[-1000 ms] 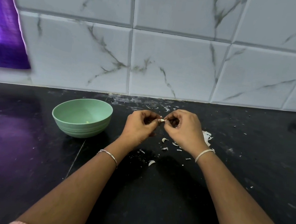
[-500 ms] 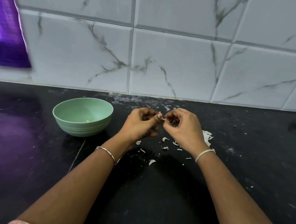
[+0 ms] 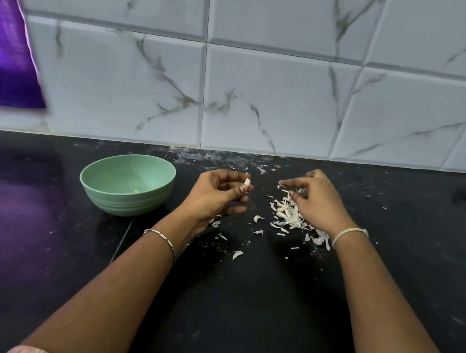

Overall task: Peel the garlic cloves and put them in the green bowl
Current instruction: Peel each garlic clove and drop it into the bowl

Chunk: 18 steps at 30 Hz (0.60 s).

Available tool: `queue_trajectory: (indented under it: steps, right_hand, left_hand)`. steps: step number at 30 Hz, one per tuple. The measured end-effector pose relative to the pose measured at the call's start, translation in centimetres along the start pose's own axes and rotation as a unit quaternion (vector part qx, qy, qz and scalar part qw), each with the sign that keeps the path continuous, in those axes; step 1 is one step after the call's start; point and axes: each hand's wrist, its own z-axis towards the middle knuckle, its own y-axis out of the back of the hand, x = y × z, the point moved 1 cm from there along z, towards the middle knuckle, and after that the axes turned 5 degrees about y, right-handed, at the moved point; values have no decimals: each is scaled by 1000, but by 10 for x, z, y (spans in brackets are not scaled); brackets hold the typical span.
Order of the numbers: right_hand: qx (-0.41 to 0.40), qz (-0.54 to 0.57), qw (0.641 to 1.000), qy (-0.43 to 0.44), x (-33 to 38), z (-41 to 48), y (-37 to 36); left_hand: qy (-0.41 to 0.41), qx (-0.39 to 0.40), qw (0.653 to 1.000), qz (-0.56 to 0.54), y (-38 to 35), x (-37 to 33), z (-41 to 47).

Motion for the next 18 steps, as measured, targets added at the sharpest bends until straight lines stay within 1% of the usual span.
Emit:
queue_trajectory:
  steps: [2, 4, 11, 15, 18]
  right_hand:
    - [16, -46, 999, -16, -6, -1, 6]
    - [8, -69, 997, -28, -7, -3, 9]
    - [-24, -53, 997, -42, -6, -6, 8]
    - [-13, -87, 996, -19, -8, -5, 6]
    - [-17, -100, 994, -28, -6, -5, 7]
  left_hand:
    - [3, 1, 1000, 7, -1, 2, 0]
    - [3, -2, 1000, 15, -3, 5, 1]
    - [-6, -7, 998, 61, -6, 10, 1]
    - [-10, -25, 996, 79, -7, 9, 0]
    - [-19, -48, 993, 106, -8, 9, 1]
